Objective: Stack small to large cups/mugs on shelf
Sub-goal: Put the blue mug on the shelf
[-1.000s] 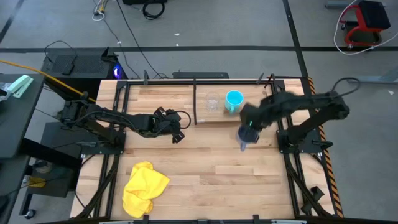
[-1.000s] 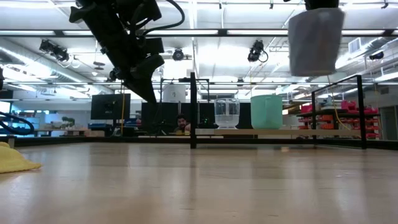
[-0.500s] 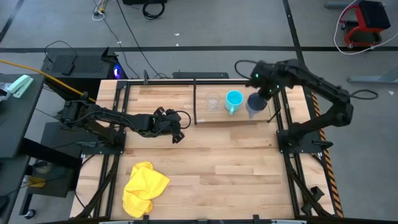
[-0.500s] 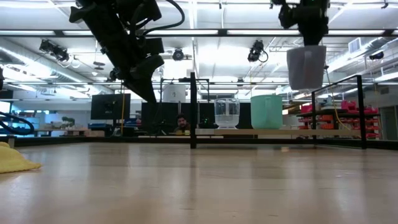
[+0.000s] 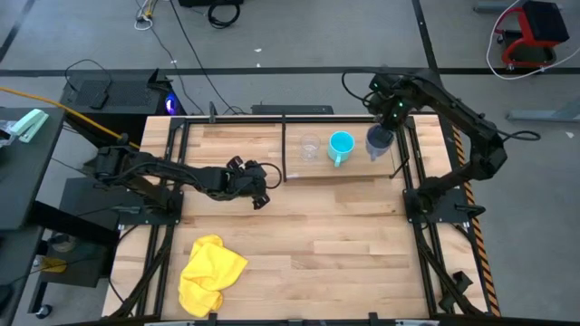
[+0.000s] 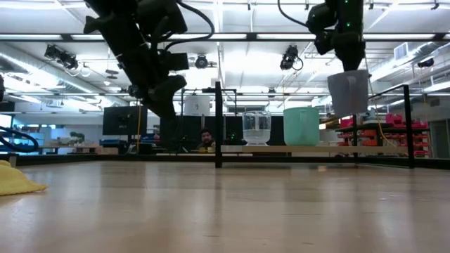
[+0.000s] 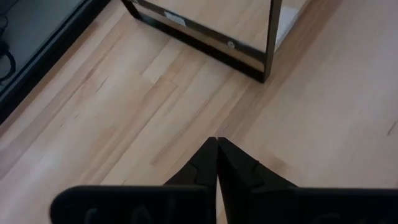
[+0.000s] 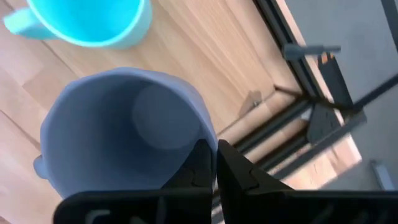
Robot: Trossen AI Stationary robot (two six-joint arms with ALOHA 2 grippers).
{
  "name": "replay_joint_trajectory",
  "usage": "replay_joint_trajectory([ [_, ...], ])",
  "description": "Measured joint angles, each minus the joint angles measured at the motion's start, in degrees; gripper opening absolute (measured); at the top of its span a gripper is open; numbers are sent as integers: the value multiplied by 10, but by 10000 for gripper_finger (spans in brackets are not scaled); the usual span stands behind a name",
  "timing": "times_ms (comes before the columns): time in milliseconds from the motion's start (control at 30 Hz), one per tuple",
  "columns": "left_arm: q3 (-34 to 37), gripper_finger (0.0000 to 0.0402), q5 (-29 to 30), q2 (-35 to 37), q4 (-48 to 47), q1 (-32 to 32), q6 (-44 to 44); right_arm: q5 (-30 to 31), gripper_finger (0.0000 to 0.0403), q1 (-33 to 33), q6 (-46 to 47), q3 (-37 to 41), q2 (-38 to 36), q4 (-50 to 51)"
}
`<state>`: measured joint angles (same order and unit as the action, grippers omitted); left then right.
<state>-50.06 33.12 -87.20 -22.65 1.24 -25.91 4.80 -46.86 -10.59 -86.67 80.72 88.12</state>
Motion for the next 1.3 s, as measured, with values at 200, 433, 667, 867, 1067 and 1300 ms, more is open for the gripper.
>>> replay_joint_trajectory([
  [200, 0, 28, 0, -8, 18, -8, 12, -31, 7, -10, -43, 0, 8, -45],
  [433, 0, 15, 0, -9, 17, -6, 15, -36, 7, -34, -68, 46, 5, -58],
  [667, 0, 13, 0, -10, 15, -6, 15, -63, 7, -68, -98, 100, -12, -140],
  [867, 0, 24, 0, -10, 15, -7, 15, -68, 7, -87, -123, 133, -13, -157],
  [1067, 0, 12, 0, -10, 17, -7, 16, -71, 7, -93, -144, 166, -13, -168],
  [1300, 0, 16, 0, -10, 18, -7, 15, -74, 7, -93, -169, 172, -13, -191],
])
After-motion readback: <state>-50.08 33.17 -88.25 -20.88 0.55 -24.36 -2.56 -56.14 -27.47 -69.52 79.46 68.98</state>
